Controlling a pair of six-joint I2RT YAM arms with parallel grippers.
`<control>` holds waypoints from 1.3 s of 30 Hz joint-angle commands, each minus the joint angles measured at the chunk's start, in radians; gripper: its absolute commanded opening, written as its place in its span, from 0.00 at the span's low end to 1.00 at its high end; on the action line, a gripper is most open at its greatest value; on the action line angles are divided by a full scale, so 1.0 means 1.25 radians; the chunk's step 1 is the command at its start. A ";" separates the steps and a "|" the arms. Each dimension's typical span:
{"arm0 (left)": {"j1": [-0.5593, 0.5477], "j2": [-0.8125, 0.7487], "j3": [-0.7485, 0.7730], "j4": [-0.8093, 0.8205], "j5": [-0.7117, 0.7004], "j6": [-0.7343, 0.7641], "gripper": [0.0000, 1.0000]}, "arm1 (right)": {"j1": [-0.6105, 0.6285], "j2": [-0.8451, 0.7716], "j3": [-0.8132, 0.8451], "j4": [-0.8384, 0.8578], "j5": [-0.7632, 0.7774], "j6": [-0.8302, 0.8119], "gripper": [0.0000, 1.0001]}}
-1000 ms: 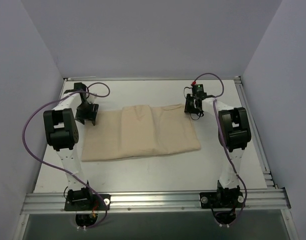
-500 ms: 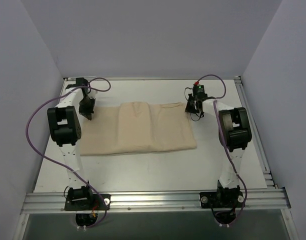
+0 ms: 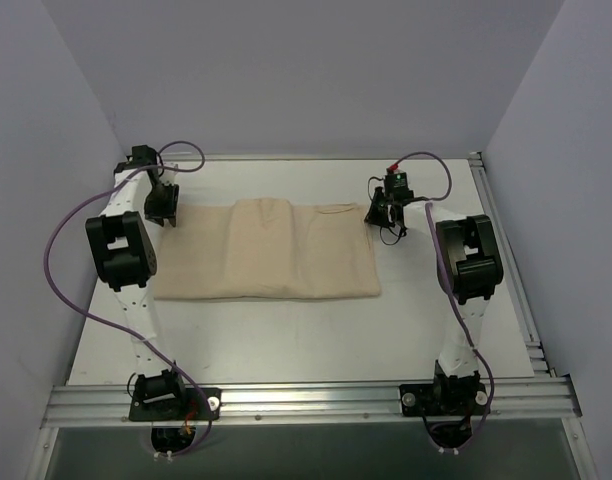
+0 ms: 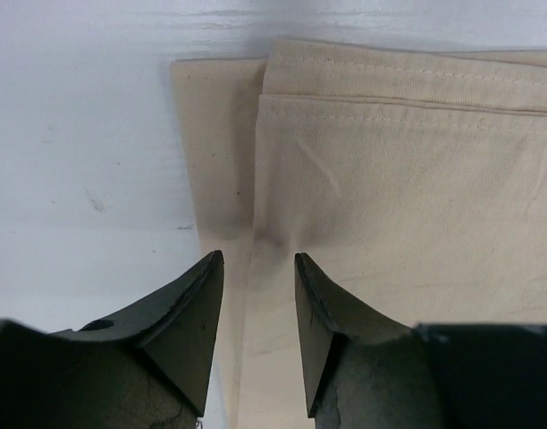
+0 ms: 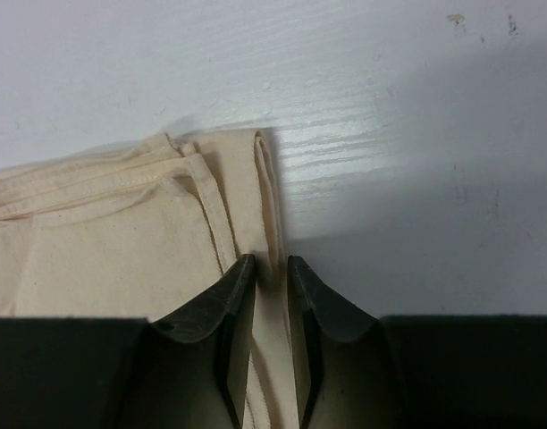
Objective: Open and lay out the surgical kit
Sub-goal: Open the surgical kit at the center of the board.
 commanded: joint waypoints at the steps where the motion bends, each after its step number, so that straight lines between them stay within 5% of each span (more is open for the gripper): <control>1: 0.006 -0.028 0.037 0.000 0.032 0.012 0.47 | -0.006 -0.044 0.053 -0.072 0.044 -0.055 0.18; 7: 0.005 -0.034 0.038 -0.015 0.055 0.011 0.47 | 0.015 -0.045 0.117 -0.102 0.061 -0.114 0.24; 11: 0.001 -0.045 0.042 -0.005 0.085 0.012 0.59 | 0.018 -0.018 0.150 -0.106 0.027 -0.137 0.29; 39: -0.013 0.133 0.212 -0.052 0.099 -0.024 0.57 | 0.037 0.177 0.288 -0.160 -0.107 -0.179 0.29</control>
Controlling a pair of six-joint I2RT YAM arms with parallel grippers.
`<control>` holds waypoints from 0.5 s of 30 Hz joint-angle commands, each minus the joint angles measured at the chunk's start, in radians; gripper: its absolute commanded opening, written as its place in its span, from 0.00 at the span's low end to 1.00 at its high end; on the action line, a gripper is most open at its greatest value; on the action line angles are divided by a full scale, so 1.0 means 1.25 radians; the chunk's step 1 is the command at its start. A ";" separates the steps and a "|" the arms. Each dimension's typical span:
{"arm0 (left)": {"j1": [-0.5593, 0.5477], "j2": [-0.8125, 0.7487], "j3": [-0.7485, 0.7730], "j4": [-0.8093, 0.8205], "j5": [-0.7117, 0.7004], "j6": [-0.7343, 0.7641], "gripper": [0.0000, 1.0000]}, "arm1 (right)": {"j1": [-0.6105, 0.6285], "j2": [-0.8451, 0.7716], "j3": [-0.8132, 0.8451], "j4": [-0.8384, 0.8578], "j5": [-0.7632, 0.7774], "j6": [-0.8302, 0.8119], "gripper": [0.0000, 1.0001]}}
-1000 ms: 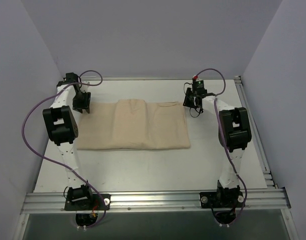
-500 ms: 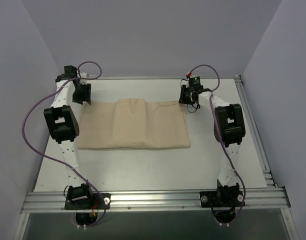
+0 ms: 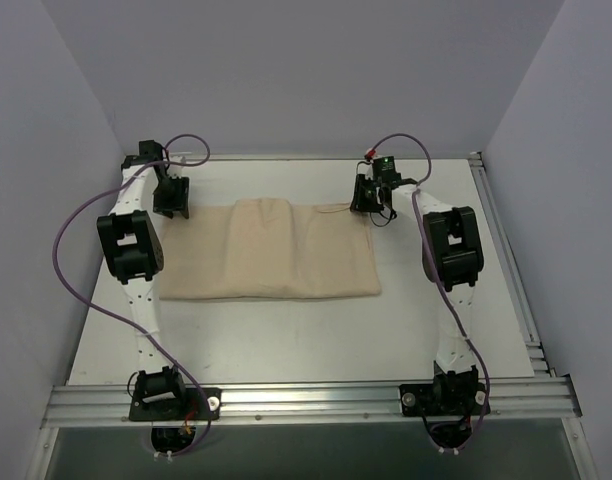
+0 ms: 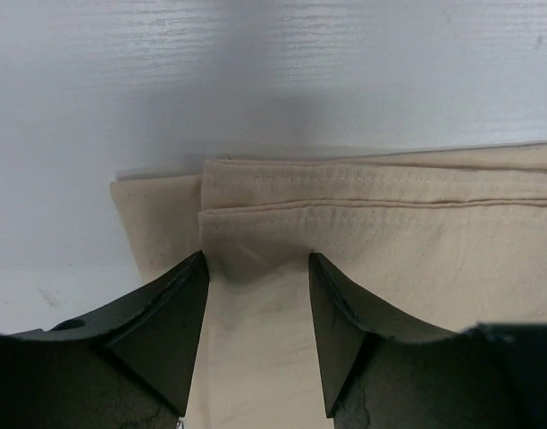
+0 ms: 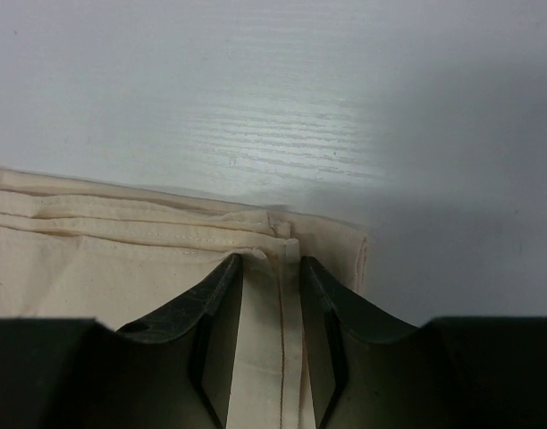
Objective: Open and lay out the surgical kit
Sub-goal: Open the surgical kit at the center of the board.
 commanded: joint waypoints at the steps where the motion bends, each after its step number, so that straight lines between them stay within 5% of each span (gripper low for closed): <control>1: 0.000 0.014 0.037 -0.014 0.017 -0.002 0.57 | 0.009 0.036 0.029 -0.028 -0.039 -0.013 0.29; 7: -0.001 0.013 0.037 -0.002 0.032 0.011 0.52 | 0.014 0.042 0.038 -0.019 -0.067 -0.007 0.20; 13: -0.003 -0.022 0.003 0.047 0.043 0.020 0.42 | 0.012 0.019 0.028 -0.009 -0.066 0.002 0.00; 15: -0.003 -0.026 0.009 0.046 0.034 0.020 0.32 | 0.011 0.006 0.026 -0.010 -0.054 0.002 0.00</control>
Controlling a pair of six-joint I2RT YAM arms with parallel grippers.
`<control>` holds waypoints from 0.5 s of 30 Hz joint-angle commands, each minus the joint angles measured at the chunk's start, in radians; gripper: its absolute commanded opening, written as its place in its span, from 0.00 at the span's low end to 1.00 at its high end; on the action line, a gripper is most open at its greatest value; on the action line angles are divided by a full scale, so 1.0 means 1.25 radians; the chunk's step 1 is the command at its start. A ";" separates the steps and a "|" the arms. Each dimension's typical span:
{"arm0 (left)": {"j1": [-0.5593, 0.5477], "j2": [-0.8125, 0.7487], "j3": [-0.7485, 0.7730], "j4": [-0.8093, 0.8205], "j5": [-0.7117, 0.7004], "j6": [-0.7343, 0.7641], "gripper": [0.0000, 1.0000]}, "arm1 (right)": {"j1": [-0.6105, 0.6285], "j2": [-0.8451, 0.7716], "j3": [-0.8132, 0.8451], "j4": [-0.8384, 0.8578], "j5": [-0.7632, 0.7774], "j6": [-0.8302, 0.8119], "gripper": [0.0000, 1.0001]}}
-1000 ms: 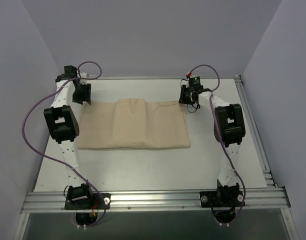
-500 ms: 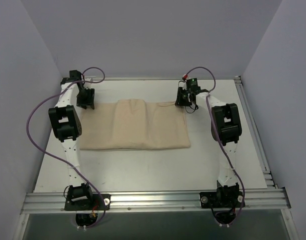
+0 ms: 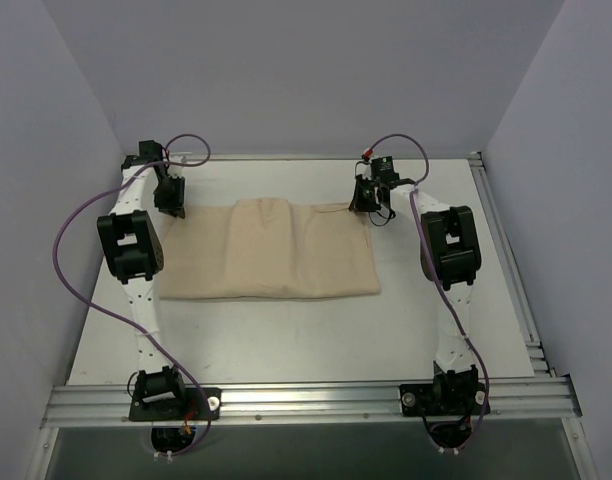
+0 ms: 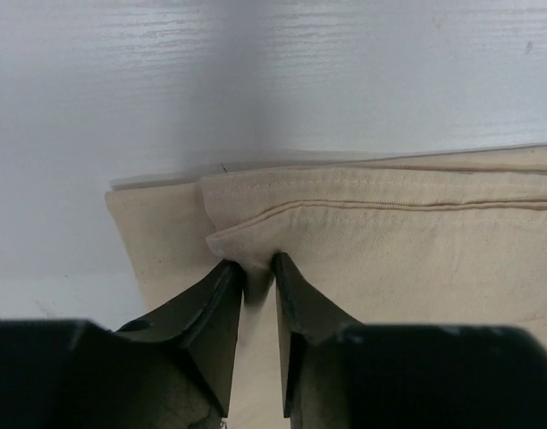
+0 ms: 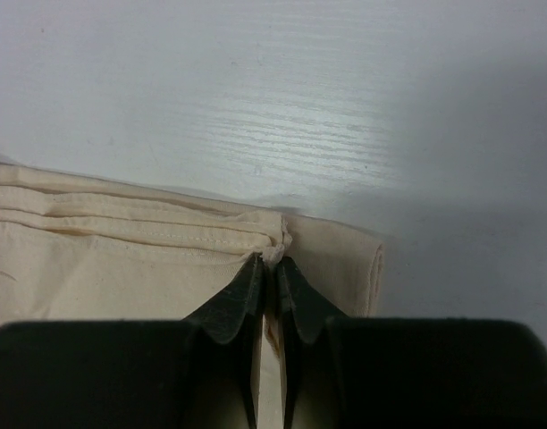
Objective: Open and lay out the surgical kit
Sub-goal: Open the surgical kit at the center of the board.
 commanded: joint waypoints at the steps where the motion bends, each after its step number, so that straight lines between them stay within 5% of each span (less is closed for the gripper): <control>1: -0.003 -0.037 0.005 0.040 0.019 0.015 0.29 | 0.009 -0.030 -0.001 -0.021 -0.004 -0.001 0.00; 9: -0.003 -0.133 -0.059 0.078 0.042 0.026 0.03 | 0.009 -0.091 -0.011 -0.028 0.027 -0.008 0.00; 15: 0.000 -0.185 -0.089 0.094 0.041 0.043 0.02 | 0.009 -0.138 -0.029 -0.012 0.020 -0.003 0.00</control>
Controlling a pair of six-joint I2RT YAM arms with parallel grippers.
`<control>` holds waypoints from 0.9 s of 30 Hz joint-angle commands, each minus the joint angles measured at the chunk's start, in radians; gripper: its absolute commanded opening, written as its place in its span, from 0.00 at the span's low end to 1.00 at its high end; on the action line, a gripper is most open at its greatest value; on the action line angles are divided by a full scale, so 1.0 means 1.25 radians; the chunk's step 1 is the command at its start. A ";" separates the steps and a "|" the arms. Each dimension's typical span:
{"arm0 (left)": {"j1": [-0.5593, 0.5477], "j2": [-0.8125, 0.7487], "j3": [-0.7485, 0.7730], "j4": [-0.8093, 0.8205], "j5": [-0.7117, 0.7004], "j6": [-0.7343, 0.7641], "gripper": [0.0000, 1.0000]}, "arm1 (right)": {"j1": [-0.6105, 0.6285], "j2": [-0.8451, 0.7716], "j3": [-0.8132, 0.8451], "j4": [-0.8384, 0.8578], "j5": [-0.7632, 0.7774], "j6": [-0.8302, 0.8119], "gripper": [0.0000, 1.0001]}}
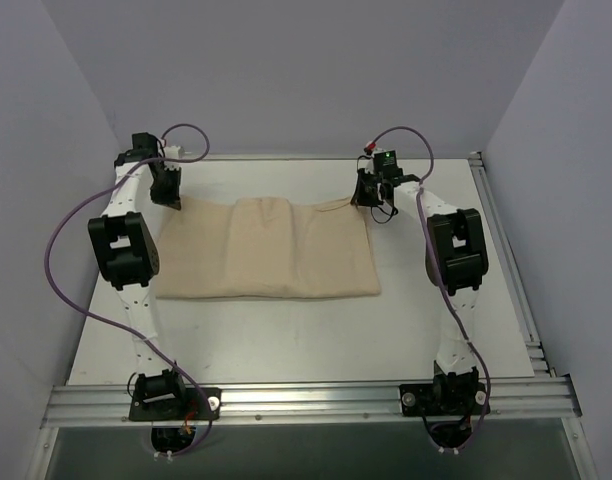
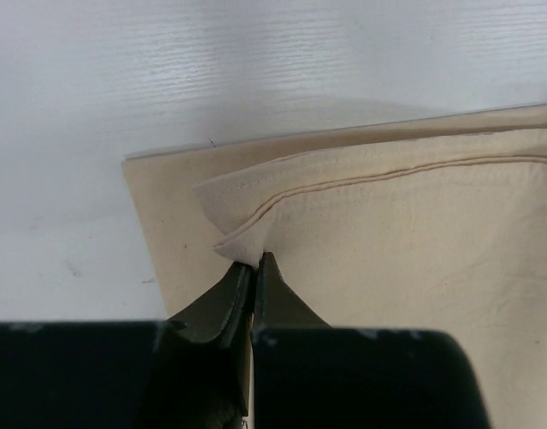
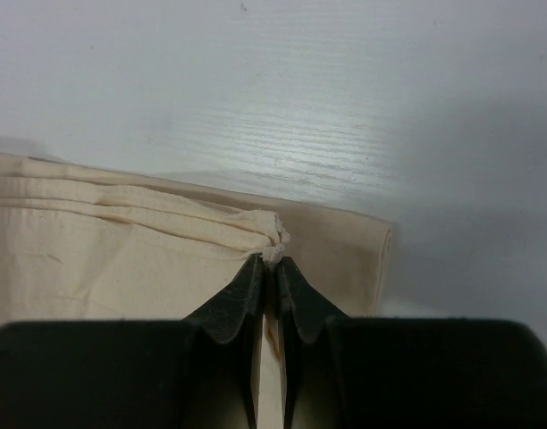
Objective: Open and lay out the surgical kit
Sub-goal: Open the surgical kit at the center of the board.
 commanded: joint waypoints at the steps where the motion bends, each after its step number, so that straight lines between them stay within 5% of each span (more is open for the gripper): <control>1: 0.001 -0.083 0.003 0.043 0.020 0.023 0.02 | 0.008 -0.083 -0.010 0.002 -0.006 -0.001 0.00; 27: 0.033 -0.278 -0.147 -0.006 0.137 0.067 0.02 | 0.004 -0.228 -0.139 -0.020 -0.080 -0.021 0.00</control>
